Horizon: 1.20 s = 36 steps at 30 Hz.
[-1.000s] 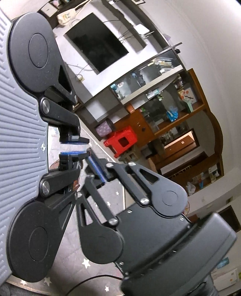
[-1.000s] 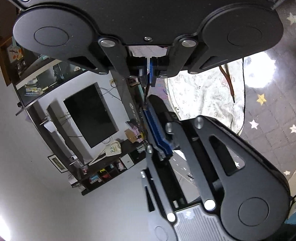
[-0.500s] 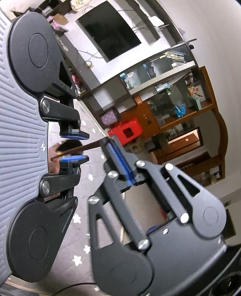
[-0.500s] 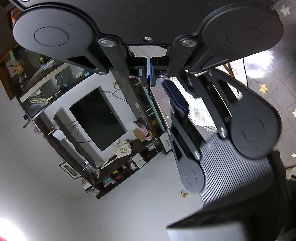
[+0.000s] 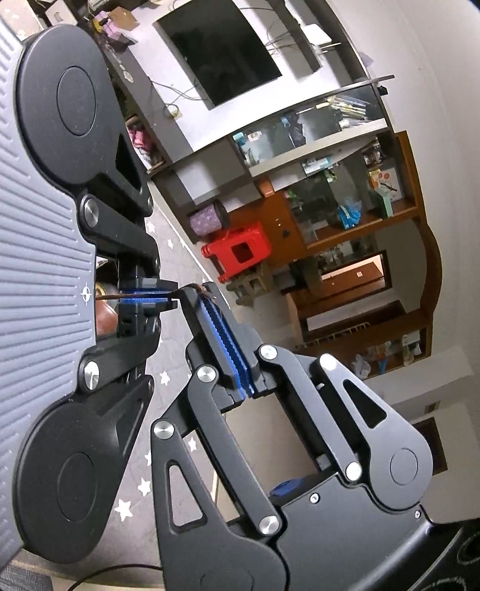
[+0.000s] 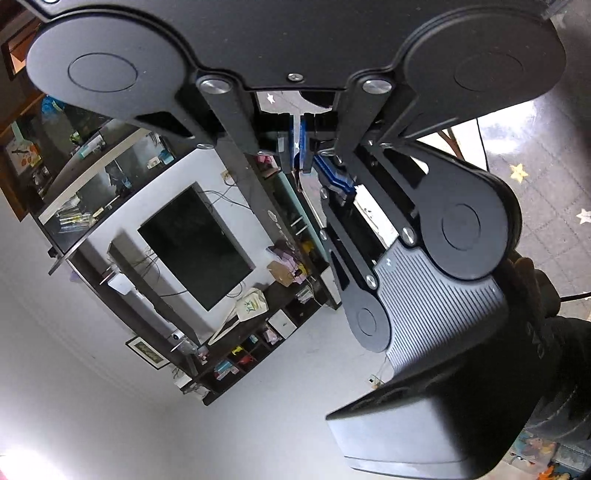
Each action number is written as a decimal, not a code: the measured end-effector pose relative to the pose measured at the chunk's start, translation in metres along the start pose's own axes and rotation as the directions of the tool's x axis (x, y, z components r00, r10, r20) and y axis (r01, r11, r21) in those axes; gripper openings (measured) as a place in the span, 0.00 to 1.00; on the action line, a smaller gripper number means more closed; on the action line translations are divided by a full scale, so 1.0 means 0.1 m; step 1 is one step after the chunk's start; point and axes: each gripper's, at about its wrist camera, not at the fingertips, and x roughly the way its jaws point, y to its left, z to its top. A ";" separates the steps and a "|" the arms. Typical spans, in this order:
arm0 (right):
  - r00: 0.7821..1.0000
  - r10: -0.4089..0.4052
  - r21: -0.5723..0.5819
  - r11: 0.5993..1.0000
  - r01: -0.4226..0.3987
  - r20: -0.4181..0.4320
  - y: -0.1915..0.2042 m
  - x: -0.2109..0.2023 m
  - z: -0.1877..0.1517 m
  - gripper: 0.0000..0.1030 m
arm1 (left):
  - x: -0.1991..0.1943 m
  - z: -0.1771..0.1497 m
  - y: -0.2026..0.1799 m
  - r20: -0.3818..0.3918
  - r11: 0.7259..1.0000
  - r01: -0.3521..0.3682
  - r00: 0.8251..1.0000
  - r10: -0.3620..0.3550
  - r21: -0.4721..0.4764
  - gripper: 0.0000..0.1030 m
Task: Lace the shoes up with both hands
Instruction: 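Pull the lace up through the eyelet with the left gripper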
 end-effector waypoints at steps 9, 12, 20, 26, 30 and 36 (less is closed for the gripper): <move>0.999 -0.019 0.017 1.000 0.019 -0.034 -0.03 -0.01 -0.07 0.03 | -0.11 -0.07 -0.08 -0.039 0.998 0.021 0.999 -0.019 0.052 0.02; 0.999 -0.027 0.033 0.999 0.028 -0.047 -0.05 -0.01 -0.12 0.03 | -0.11 -0.09 -0.07 -0.049 0.998 0.021 0.999 -0.018 0.054 0.02; 0.998 -0.020 0.017 1.000 0.021 -0.067 0.00 0.03 -0.16 0.03 | -0.13 -0.11 0.03 -0.051 0.999 -0.033 0.998 0.034 0.036 0.02; 0.994 0.034 0.011 0.999 -0.033 -0.108 0.15 0.12 -0.26 0.03 | -0.06 -0.21 0.32 -0.119 0.994 -0.106 0.988 0.101 -0.034 0.02; 0.986 0.098 -0.006 0.995 -0.100 -0.136 0.32 0.20 -0.31 0.03 | 0.02 -0.33 0.55 -0.180 0.983 -0.154 0.974 0.135 -0.095 0.02; 0.962 0.207 -0.050 0.974 -0.219 -0.178 0.64 0.46 -0.38 0.03 | 0.05 -0.51 0.74 -0.232 0.974 -0.178 0.962 0.143 -0.137 0.03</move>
